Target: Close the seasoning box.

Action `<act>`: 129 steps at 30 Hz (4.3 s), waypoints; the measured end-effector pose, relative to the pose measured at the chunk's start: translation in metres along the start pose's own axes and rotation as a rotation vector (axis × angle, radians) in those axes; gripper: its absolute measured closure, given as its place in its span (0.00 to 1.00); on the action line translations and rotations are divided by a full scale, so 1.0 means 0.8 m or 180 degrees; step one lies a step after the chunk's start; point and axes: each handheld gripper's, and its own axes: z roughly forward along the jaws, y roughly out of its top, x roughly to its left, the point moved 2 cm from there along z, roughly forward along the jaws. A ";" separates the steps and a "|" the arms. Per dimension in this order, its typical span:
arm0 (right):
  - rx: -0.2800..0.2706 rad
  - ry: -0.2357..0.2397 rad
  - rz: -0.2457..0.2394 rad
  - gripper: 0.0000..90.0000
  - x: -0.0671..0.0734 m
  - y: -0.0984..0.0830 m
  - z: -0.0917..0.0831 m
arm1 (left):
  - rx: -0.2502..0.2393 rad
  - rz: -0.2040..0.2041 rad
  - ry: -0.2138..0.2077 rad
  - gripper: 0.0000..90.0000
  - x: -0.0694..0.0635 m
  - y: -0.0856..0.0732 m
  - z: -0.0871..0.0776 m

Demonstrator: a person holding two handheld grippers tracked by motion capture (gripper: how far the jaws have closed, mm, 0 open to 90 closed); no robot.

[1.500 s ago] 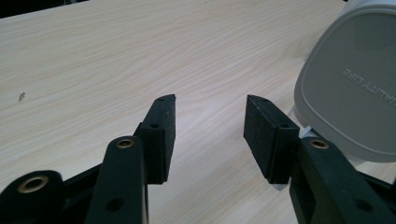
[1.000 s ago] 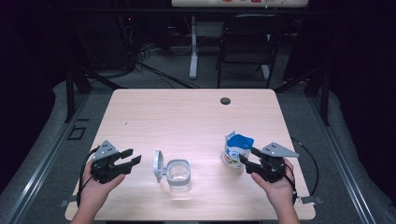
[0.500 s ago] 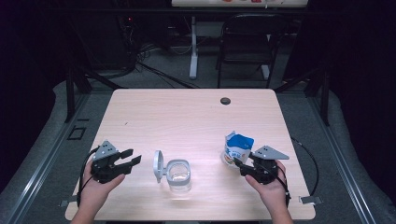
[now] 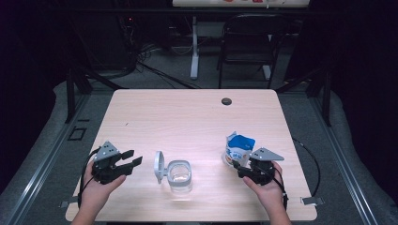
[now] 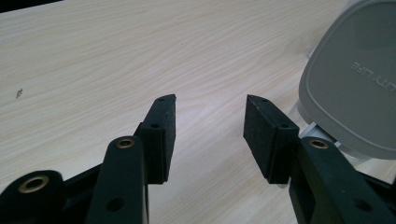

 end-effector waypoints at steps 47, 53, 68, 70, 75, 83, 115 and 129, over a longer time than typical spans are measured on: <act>0.0090 -0.0161 0.0054 0.47 0.016 -0.015 0.028 | -0.0023 -0.0045 0.0000 0.59 0.005 -0.001 -0.002; 0.0069 -0.0152 0.0027 0.45 0.013 -0.019 0.035 | -0.0022 -0.0045 0.0004 0.59 0.005 -0.001 -0.002; 0.0130 -0.0216 -0.0103 0.42 0.014 -0.025 0.049 | -0.0004 -0.0045 -0.0001 0.59 0.005 -0.002 -0.001; 0.0127 -0.0218 -0.0105 0.42 0.014 -0.025 0.049 | -0.0006 -0.0048 0.0000 0.59 0.005 -0.002 -0.001; 0.0093 -0.0199 -0.0074 0.42 0.014 -0.025 0.051 | 0.0006 -0.0047 -0.0002 0.59 0.005 -0.002 -0.001; 0.0107 -0.0217 -0.0095 0.43 0.014 -0.025 0.052 | 0.0002 -0.0044 -0.0001 0.59 0.005 -0.002 -0.001; 0.0104 -0.0213 -0.0154 0.50 0.013 -0.024 0.050 | 0.0015 -0.0057 0.0017 0.59 0.008 -0.004 0.001; 0.0082 -0.0227 -0.0163 0.51 0.014 -0.024 0.051 | 0.0017 -0.0068 0.0021 0.59 0.010 -0.005 0.001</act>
